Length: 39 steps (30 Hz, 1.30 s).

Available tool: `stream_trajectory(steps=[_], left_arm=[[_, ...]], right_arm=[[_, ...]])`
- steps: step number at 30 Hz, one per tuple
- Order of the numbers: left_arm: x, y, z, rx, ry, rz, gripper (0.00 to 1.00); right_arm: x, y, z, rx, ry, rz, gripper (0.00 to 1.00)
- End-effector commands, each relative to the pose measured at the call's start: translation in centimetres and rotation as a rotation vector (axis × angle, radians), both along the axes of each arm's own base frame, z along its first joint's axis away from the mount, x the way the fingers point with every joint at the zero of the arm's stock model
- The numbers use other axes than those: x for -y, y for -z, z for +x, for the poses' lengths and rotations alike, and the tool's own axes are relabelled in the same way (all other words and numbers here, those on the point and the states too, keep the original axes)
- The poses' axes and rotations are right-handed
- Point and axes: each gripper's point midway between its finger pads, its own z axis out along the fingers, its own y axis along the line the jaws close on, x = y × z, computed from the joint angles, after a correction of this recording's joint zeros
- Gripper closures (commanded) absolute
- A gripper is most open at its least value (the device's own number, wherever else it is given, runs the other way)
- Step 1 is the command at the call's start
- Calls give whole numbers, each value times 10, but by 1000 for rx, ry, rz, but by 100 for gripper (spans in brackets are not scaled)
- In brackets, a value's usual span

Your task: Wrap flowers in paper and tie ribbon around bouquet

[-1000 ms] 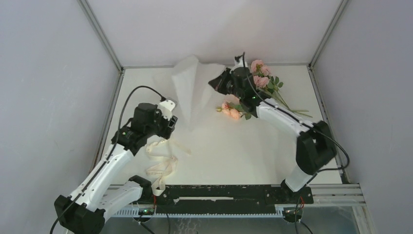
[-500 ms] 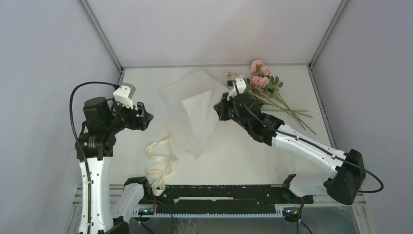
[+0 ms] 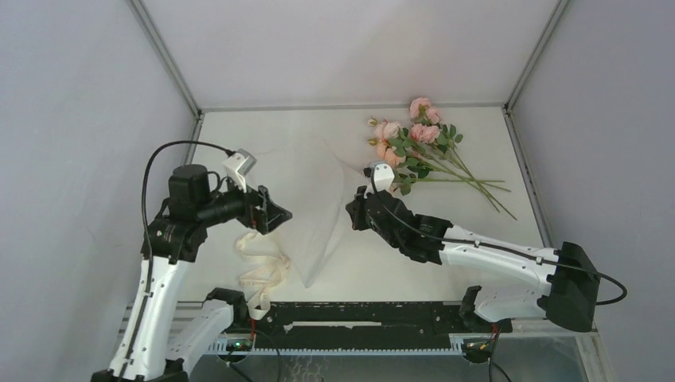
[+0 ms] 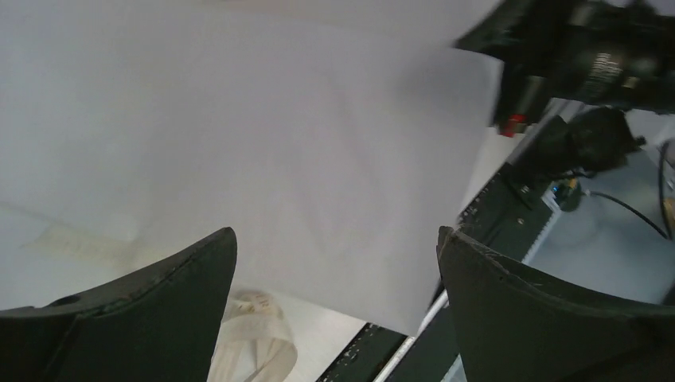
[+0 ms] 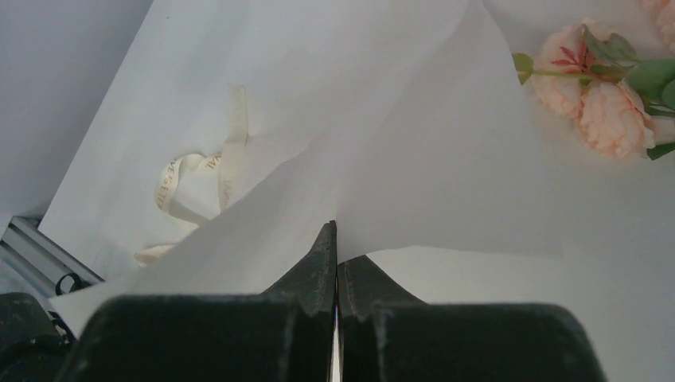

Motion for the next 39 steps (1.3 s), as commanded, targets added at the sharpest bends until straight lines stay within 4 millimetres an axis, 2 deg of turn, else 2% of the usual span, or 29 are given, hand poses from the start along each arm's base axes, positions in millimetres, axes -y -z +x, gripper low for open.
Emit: stream_trajectory(steps=[1,3,5,10,13,14,16,19,22,24,27,30,33,35,37,39], left_arm=[[43,-20,2,79,110,11,0],[65,-2,-1,100,184,114,0],[79,5,-2,97,229,159,0],[110,-10,-5,183,302,127,0],[116,-8,1,197,290,139,0],[115,-5,6,198,269,153,3],[106,1,22,206,184,208,17],[97,6,38,232,131,286,49],[98,16,41,221,142,315,69],[102,21,37,194,168,314,88],[103,11,37,199,170,293,100],[86,-20,55,286,58,292,100],[44,-60,85,363,-132,254,100],[15,-81,100,394,-242,223,100],[-3,-90,105,416,-282,190,100],[-18,-90,109,437,-327,175,100]], right_arm=[[-23,-32,8,18,9,168,100],[-30,-38,9,16,7,218,100],[-35,-42,10,9,1,245,100],[-41,-39,10,-32,-3,274,100],[-40,-40,10,-34,-1,279,100],[-40,-41,10,-33,-1,282,100],[-39,-43,10,-30,-2,282,100],[-36,-45,9,-26,0,280,100],[-35,-47,9,-20,-3,280,100],[-31,-48,9,-14,7,275,100],[-21,-51,11,-2,33,258,100],[1,-70,17,61,88,253,100],[40,-102,21,161,195,262,100],[61,-121,16,222,249,264,100],[70,-130,7,267,268,252,100],[65,-126,-5,280,251,232,100]])
